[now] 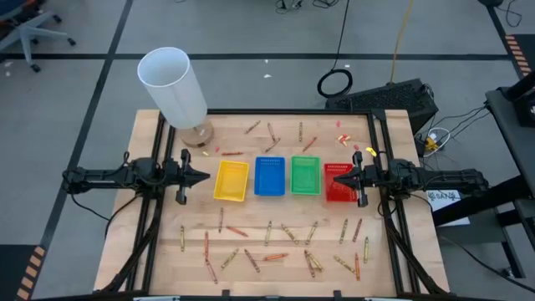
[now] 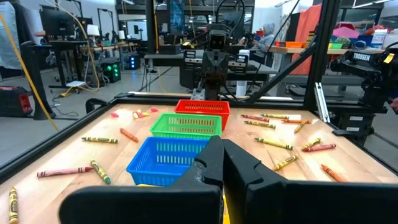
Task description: Sort crayons
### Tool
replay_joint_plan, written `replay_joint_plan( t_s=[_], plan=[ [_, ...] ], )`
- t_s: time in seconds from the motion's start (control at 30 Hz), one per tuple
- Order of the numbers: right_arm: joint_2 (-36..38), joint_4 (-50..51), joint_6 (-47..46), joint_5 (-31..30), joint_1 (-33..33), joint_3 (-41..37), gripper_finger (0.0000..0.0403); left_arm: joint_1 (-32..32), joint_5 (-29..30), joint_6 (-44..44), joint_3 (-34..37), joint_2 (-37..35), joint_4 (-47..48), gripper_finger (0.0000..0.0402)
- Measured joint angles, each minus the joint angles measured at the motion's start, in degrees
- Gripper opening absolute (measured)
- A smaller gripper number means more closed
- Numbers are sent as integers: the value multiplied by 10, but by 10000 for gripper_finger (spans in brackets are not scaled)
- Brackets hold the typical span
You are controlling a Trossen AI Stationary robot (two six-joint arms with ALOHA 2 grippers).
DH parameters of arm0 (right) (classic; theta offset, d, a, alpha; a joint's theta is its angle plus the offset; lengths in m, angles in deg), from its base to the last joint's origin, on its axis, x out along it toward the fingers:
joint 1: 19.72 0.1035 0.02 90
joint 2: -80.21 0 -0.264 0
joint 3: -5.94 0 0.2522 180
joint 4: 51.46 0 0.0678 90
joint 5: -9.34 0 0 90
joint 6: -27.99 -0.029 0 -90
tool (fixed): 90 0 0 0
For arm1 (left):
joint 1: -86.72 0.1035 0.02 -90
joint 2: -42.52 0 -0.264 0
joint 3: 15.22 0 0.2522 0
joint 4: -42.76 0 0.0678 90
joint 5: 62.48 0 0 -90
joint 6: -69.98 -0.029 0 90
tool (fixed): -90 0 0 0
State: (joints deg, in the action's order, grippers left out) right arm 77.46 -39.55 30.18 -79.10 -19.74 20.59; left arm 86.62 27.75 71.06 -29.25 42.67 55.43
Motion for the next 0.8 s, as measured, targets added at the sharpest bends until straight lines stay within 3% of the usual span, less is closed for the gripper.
replay_joint_plan(
  t_s=[0.8],
  plan=[
    [0, 0, 30, 0, 0, 0, 0, 0, 0, 0, 0, 0, 0, 0]
  ],
)
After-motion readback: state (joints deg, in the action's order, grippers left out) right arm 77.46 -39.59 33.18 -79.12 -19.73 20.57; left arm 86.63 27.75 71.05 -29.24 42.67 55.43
